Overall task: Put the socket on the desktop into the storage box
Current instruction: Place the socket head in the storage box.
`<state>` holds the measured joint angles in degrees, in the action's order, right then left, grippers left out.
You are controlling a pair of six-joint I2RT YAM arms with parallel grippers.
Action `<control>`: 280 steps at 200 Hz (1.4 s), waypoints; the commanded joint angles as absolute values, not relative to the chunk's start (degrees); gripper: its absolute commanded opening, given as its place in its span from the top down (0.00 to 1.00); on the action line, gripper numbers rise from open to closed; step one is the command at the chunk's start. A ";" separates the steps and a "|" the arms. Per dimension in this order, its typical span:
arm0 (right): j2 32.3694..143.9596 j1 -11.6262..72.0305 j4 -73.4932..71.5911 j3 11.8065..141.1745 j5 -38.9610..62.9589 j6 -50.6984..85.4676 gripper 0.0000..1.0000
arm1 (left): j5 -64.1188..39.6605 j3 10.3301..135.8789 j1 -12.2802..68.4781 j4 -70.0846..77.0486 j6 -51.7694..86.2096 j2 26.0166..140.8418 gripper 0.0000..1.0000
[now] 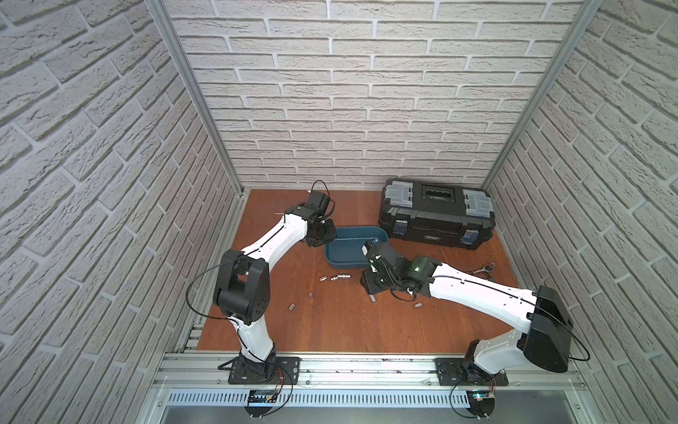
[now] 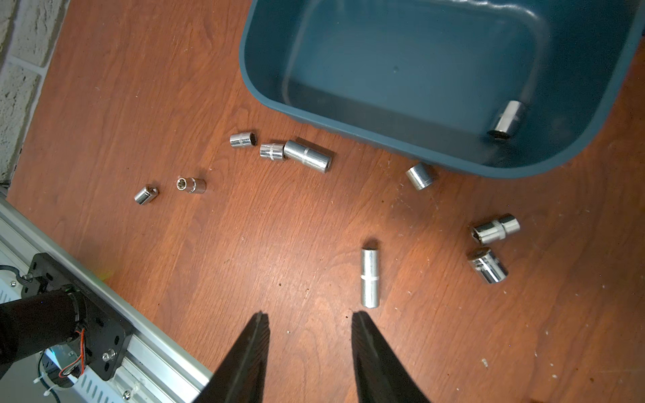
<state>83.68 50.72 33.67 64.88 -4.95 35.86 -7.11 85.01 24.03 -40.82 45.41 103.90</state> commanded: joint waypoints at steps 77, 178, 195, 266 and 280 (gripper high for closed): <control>79.94 50.01 33.49 61.00 -6.77 38.71 0.55 | -8.88 93.60 27.57 -43.94 42.20 116.37 0.95; 80.77 50.01 33.57 60.65 -6.74 39.33 0.55 | -5.76 94.39 29.42 -46.80 40.44 121.06 0.91; 80.82 50.01 33.64 60.56 -6.77 39.33 0.55 | -5.19 94.59 29.48 -47.46 40.17 121.65 0.89; 81.21 50.01 34.05 60.98 -6.86 39.47 0.55 | -4.65 94.70 29.50 -48.01 39.49 121.47 0.70; 81.26 50.01 34.40 61.41 -7.01 39.21 0.55 | -4.35 94.87 29.49 -48.20 38.90 120.29 0.65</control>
<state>81.95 50.19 34.09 61.36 -6.00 38.68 -5.17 93.43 29.32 -46.65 40.32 121.21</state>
